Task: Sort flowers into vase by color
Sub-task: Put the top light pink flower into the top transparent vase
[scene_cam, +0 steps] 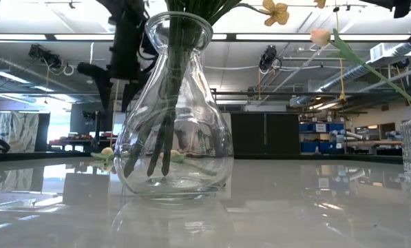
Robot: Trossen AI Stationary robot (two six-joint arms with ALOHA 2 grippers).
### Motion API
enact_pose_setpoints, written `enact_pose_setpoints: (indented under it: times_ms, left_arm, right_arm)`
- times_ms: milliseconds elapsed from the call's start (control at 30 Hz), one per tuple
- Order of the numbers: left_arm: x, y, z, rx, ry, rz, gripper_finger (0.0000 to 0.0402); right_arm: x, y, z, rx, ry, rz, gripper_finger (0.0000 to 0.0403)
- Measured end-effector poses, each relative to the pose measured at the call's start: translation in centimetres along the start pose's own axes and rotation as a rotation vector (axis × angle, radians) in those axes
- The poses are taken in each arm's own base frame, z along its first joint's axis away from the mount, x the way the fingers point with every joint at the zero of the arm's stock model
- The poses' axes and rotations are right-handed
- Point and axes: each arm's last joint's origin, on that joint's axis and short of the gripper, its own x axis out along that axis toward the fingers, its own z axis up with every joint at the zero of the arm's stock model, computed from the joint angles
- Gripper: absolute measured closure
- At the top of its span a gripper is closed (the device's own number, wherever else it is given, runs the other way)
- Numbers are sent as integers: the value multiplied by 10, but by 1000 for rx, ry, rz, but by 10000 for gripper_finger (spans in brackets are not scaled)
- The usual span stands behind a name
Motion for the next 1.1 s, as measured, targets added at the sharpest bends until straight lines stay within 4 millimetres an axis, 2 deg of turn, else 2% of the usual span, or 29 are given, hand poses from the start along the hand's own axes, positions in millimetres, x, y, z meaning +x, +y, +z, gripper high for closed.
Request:
enact_pose_setpoints:
  times_ms: [233, 467, 667, 833, 1100]
  left_arm:
    - [36, 5, 3, -123, 60, -29, 191]
    - [67, 12, -7, -195, 125, -20, 191]
    - [94, 11, -16, -265, 158, -115, 191]
    - [108, 13, -22, -337, 175, -132, 191]
    - [109, 13, -23, -346, 171, -138, 191]
  right_arm:
    - [0, 0, 0, 0, 0, 1, 57]
    - [0, 0, 0, 0, 0, 1, 57]
    - [0, 0, 0, 0, 0, 0, 57]
    - [0, 0, 0, 0, 0, 0, 57]
    - [0, 0, 0, 0, 0, 1, 57]
